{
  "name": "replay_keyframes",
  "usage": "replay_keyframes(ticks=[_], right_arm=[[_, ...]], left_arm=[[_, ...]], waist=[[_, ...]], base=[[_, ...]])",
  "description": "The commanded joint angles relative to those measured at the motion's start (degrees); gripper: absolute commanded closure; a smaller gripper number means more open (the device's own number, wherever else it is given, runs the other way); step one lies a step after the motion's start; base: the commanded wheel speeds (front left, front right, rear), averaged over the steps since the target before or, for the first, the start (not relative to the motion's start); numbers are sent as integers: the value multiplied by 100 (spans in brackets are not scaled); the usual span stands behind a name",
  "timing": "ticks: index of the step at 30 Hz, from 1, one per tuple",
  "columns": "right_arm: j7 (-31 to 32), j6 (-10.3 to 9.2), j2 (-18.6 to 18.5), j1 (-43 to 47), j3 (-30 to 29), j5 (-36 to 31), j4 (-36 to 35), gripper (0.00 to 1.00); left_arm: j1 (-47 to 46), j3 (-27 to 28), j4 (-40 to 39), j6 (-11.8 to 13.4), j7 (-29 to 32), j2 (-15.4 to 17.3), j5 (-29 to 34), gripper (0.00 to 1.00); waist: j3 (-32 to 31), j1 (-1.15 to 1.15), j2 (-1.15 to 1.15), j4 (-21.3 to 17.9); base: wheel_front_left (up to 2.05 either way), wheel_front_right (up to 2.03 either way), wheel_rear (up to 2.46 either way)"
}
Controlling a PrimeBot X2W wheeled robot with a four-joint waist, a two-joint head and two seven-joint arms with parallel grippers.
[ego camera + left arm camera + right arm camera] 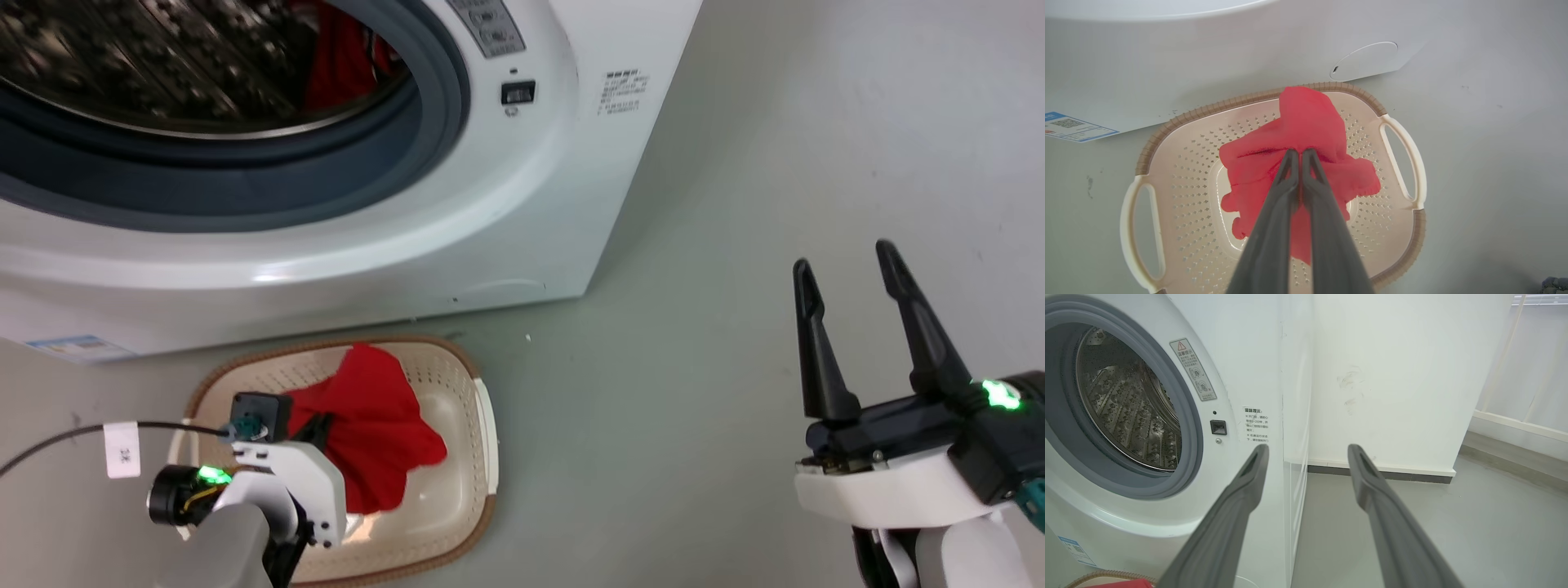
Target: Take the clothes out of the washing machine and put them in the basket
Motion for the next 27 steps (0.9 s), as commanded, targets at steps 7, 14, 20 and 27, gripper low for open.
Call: replay_keyframes(ticks=[7, 14, 20, 27], right_arm=[[-12, -4, 5, -424, -22, 132, -97, 0], [-12, -4, 5, -730, -64, 289, -188, 0], [-12, -4, 5, -825, -94, 331, -177, 0], [-12, -4, 4, -778, -92, 292, -79, 0]], left_arm=[[-705, -48, 910, -9, 106, -25, 29, 100], [-1229, -129, 1363, 101, 238, 7, 63, 100], [-1330, -293, 1468, 286, 510, 26, 182, 45], [-1197, -391, 1497, 234, 361, -77, 201, 0]], waist=[[1124, -1, 0, -273], [1773, -1, 0, -422], [1930, -1, 0, -431], [1682, -1, 0, -376]], base=[[0, 0, 0], [0, 0, 0], [0, 0, 0], [0, 0, 0]])
